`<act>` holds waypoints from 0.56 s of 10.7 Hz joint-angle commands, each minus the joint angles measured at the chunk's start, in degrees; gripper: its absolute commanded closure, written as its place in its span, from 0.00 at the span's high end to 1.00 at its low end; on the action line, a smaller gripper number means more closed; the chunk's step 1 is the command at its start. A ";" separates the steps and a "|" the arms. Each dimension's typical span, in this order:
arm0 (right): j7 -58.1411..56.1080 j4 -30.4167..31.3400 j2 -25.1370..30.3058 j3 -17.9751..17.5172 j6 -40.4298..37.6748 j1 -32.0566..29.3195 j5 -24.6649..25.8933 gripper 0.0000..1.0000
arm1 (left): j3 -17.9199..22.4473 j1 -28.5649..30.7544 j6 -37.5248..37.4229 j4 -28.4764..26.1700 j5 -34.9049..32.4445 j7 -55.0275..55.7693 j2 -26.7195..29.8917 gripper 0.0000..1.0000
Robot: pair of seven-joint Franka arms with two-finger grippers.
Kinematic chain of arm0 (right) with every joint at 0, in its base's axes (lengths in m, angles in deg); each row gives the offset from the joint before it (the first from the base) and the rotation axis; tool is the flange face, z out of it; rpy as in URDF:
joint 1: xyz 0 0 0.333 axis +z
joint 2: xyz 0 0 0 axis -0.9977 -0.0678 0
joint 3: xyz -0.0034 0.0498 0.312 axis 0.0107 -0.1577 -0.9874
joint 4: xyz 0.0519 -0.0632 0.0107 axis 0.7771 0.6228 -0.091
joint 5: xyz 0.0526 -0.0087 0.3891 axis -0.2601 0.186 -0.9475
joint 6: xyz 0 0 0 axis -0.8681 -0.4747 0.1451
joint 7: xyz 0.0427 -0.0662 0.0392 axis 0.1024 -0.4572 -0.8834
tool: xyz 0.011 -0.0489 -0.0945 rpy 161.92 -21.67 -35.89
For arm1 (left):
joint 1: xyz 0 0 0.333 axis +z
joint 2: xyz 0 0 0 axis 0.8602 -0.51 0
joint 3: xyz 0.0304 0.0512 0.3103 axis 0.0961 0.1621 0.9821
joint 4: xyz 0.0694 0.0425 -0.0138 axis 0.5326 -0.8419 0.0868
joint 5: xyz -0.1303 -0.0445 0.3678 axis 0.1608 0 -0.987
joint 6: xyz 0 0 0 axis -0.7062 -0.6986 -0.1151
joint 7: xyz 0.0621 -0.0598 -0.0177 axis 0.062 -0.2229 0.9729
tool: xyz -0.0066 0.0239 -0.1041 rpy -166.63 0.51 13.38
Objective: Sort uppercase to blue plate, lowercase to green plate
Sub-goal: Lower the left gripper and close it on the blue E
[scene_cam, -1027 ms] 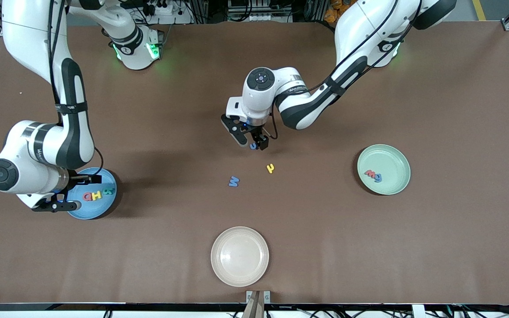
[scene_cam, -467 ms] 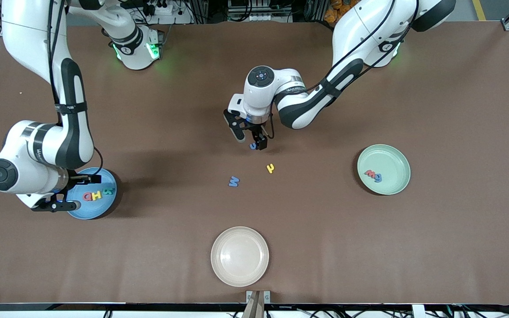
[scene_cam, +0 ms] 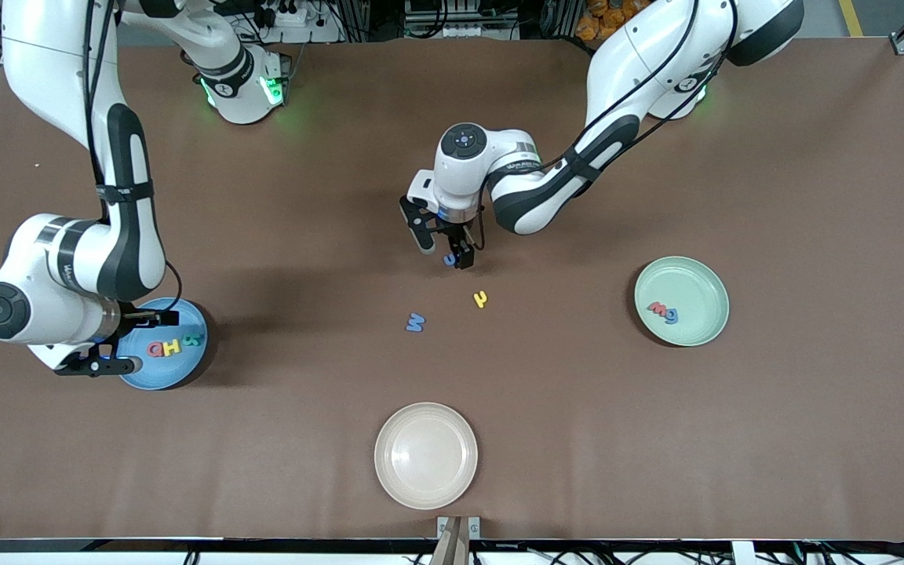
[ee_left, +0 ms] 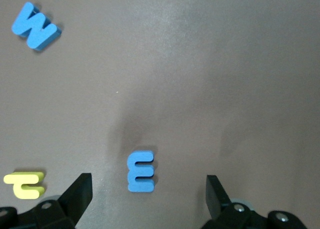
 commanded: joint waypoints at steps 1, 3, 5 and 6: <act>-0.24 0.06 0.62 -0.42 -0.62 -0.67 -0.85 1.00 | 0.04 0.49 1.28 -0.34 -2.18 0.21 -0.73 1.00; -0.24 0.06 0.53 -0.42 -0.62 -0.67 -0.85 1.00 | 0.92 0.31 2.07 -0.25 -3.84 0.30 -1.35 1.00; -0.24 0.06 0.53 -0.42 -0.62 -0.67 -0.85 1.00 | 1.45 0.22 2.42 -0.16 -4.20 0.38 -1.97 1.00; -0.24 0.06 0.53 -0.42 -0.62 -0.67 -0.85 1.00 | 1.54 0.14 2.43 -0.07 -4.20 0.38 -2.06 0.99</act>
